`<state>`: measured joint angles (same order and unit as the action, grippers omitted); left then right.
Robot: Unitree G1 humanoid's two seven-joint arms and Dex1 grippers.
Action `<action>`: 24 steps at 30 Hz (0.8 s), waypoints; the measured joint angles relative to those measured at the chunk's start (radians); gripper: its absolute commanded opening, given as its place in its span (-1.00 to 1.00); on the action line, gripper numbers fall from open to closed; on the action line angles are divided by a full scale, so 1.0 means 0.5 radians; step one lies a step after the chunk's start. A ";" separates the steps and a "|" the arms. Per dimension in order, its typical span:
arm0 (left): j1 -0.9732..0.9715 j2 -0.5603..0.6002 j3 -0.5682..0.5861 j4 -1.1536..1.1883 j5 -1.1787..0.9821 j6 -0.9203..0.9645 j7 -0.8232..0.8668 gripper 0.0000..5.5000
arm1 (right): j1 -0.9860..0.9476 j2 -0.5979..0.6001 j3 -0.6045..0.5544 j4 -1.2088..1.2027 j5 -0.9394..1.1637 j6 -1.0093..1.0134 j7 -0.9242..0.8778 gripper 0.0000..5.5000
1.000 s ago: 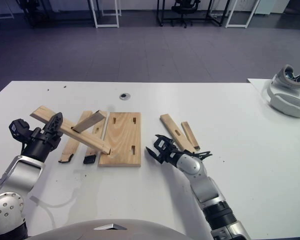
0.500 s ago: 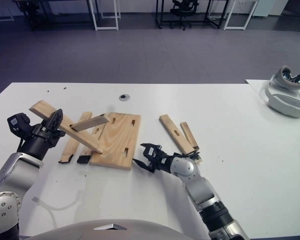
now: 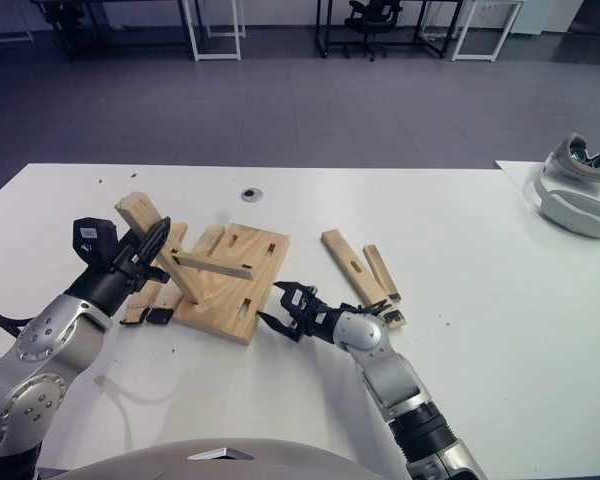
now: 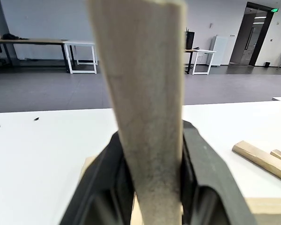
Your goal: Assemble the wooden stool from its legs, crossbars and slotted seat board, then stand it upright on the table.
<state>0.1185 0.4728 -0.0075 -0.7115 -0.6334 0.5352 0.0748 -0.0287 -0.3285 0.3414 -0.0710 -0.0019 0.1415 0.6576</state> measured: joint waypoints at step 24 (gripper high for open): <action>-0.329 -0.377 0.207 -0.157 -1.203 0.443 0.322 0.57 | -0.268 -0.038 -0.732 0.279 0.108 -0.023 -0.461 0.21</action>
<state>-0.0461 0.2845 0.0961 -0.7898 -1.2350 0.7565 0.2357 -0.1624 -0.3473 -0.0248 0.0684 0.0520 0.1300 0.4273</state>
